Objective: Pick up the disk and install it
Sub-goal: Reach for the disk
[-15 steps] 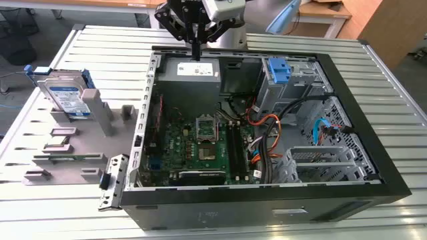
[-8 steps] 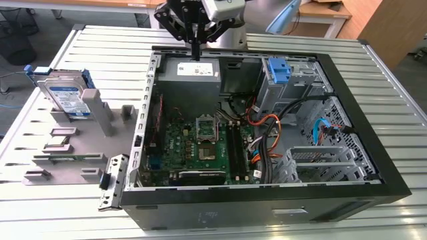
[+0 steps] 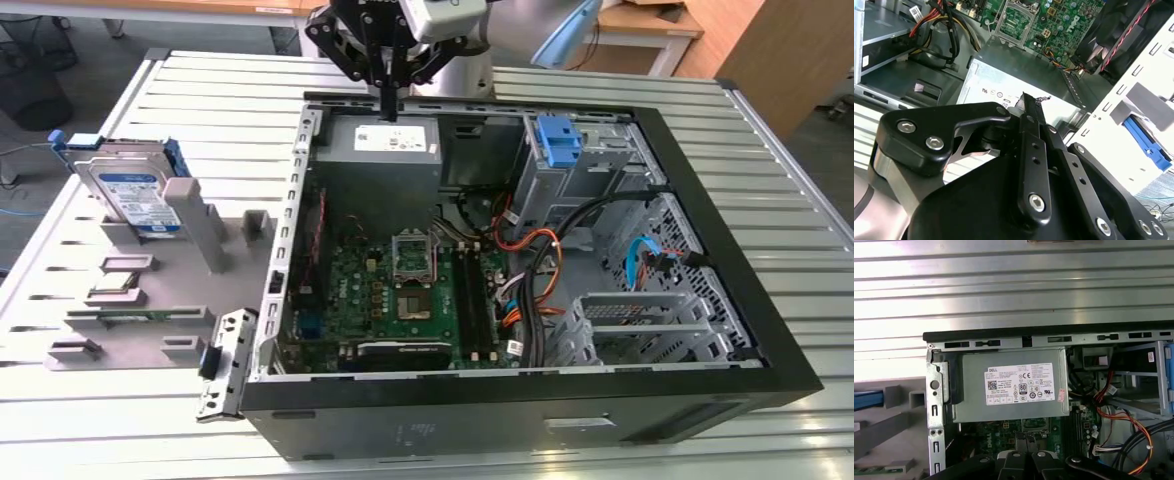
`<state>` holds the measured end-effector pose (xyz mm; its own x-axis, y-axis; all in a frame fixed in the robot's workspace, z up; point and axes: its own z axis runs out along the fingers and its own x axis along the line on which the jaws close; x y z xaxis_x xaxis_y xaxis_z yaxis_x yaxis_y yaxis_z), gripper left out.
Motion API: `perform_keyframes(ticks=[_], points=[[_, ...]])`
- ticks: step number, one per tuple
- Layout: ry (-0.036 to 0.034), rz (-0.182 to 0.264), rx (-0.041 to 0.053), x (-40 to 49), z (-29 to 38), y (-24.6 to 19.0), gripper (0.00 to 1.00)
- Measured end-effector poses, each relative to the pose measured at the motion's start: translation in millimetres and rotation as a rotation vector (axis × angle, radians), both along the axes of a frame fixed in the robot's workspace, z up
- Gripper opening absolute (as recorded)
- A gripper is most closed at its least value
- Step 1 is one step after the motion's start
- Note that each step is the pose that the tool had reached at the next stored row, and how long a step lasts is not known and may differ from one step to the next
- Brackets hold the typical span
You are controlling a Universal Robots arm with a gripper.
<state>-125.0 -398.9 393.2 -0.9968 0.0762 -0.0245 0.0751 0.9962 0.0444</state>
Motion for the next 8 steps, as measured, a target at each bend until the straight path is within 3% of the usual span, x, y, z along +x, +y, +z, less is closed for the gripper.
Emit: perform_keyframes(ticks=[8], points=[[0.0,0.0,0.0,-5.4,-0.1,0.0,0.11]])
